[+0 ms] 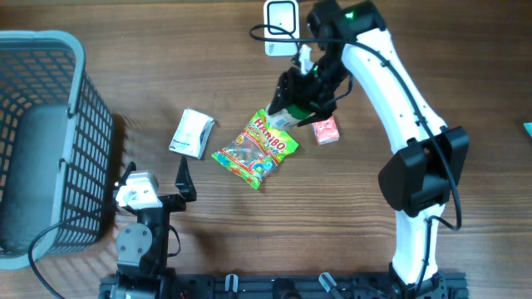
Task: Scan the item barcode
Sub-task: 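Lift the jar and bring its label to the scanner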
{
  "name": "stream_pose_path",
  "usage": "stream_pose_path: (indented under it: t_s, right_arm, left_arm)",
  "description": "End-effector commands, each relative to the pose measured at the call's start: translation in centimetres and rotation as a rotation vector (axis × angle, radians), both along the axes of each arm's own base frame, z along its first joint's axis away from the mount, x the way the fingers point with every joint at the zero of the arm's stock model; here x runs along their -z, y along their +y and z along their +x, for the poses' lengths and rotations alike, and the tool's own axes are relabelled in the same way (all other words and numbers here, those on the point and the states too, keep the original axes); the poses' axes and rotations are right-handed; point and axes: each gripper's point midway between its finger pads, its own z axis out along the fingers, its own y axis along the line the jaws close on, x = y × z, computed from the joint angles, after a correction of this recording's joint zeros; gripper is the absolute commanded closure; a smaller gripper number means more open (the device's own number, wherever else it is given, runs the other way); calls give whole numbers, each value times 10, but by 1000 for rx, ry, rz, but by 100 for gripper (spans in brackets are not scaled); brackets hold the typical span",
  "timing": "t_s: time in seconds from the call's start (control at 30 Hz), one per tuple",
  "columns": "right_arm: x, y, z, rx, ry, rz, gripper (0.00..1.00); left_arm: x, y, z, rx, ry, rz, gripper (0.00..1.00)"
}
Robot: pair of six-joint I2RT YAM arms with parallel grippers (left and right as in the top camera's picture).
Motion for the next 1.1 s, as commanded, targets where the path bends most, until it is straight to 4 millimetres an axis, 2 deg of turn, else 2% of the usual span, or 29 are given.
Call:
stream_pose_path:
  t_s: [0.0,0.2,0.37,0.5,0.6,0.67,0.8,0.87,0.93,1.0,1.07]
  right_arm:
    - [-17,30,-20,-84,12,132,48]
    - [-14,40,-32,-124,20,129,49]
    - [-1,27,-26,-151,-35,33,50]
    - [-12,27,-28,-169,-70,53,50]
    - [-38,24,-33,-178,-141,82,50]
    - [-70,18,-42,-180,-231,106,50]
    - [-121,-11,-57,-153,-450,36,49]
    - [-139,-47,-43,-30,-613,-148,49]
    - [-154,-69,-22,63,-752,-255,49]
    - [-164,-73,-3,107,-843,-289,49]
    - [-166,-68,18,137,-906,-288,49]
  left_arm:
    - [3,1,0,-10,1,-11,0]
    - [3,1,0,-10,1,-11,0]
    - [3,1,0,-10,1,-11,0]
    - [3,1,0,-10,1,-11,0]
    - [3,1,0,-10,1,-11,0]
    - [3,1,0,-10,1,-11,0]
    - [3,1,0,-10,1,-11,0]
    - [3,1,0,-10,1,-11,0]
    - [3,1,0,-10,1,-11,0]
    - [3,1,0,-10,1,-11,0]
    - [3,1,0,-10,1,-11,0]
